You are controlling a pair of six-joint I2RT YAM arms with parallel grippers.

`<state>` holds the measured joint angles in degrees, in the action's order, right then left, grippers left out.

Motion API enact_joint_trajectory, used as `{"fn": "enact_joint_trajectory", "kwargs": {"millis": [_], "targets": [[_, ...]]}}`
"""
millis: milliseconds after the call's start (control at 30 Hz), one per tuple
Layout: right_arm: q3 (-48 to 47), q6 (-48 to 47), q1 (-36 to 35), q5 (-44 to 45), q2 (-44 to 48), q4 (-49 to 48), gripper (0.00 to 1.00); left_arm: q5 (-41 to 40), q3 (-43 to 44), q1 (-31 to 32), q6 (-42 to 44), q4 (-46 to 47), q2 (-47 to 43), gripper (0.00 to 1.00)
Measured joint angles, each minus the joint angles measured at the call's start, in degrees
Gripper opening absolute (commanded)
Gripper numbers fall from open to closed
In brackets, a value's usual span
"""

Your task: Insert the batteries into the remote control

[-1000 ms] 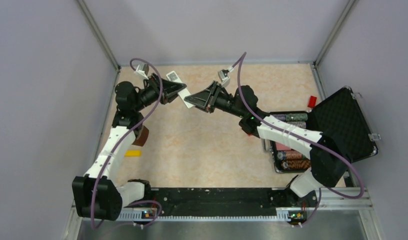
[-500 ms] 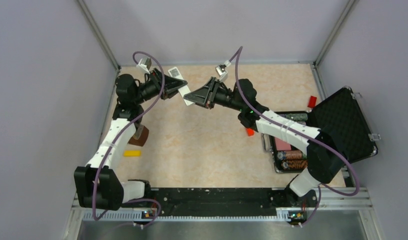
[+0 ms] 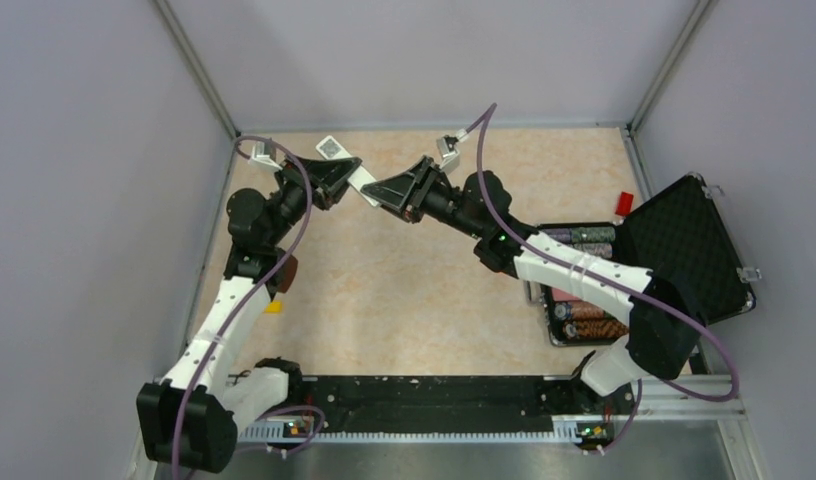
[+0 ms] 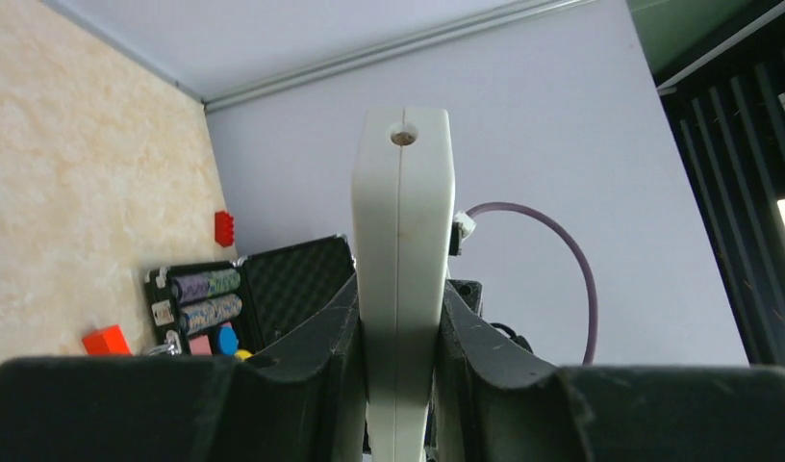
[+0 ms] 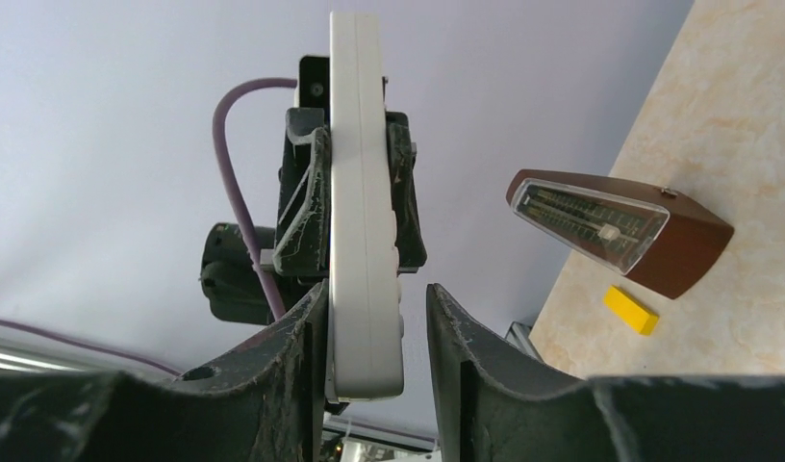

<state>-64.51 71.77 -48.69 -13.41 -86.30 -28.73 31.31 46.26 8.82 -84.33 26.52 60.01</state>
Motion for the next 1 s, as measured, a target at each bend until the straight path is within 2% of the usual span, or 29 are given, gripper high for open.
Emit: {"fn": "enact_joint_trajectory", "kwargs": {"millis": [100, 167, 267, 367, 400, 733, 1000], "targets": [[0.0, 0.42, -0.96, 1.9, 0.66, 0.28, 0.41, -3.93, -0.98, 1.03, 0.44, 0.11, -2.86, 0.0], [0.0, 0.79, -1.38, 2.91, 0.76, 0.24, 0.37, -5.84, -1.68, 1.46, 0.42, 0.46, -3.87, 0.0], [0.39, 1.95, -1.7, 4.44, 0.76, -0.13, 0.17, -8.5, -3.26, 2.16, 0.15, 1.25, -4.57, 0.0], [2.64, 4.09, -1.97, 5.88, 1.05, -1.97, 0.02, -9.9, -4.5, 2.69, 0.24, 1.36, -4.76, 0.0], [3.61, 4.57, -2.05, 6.21, 1.2, -2.82, 0.0, -10.23, -4.85, 2.89, 0.39, 1.22, -4.79, 0.0], [10.97, 6.69, -2.47, 7.78, 2.97, -10.6, 0.0, -11.34, -6.34, 5.09, 3.93, -1.09, -6.4, 0.0], [12.61, 5.53, -1.38, 4.72, 3.78, -12.44, 0.05, -9.33, -4.61, 5.16, 8.85, -4.76, -7.3, 0.0]]}}
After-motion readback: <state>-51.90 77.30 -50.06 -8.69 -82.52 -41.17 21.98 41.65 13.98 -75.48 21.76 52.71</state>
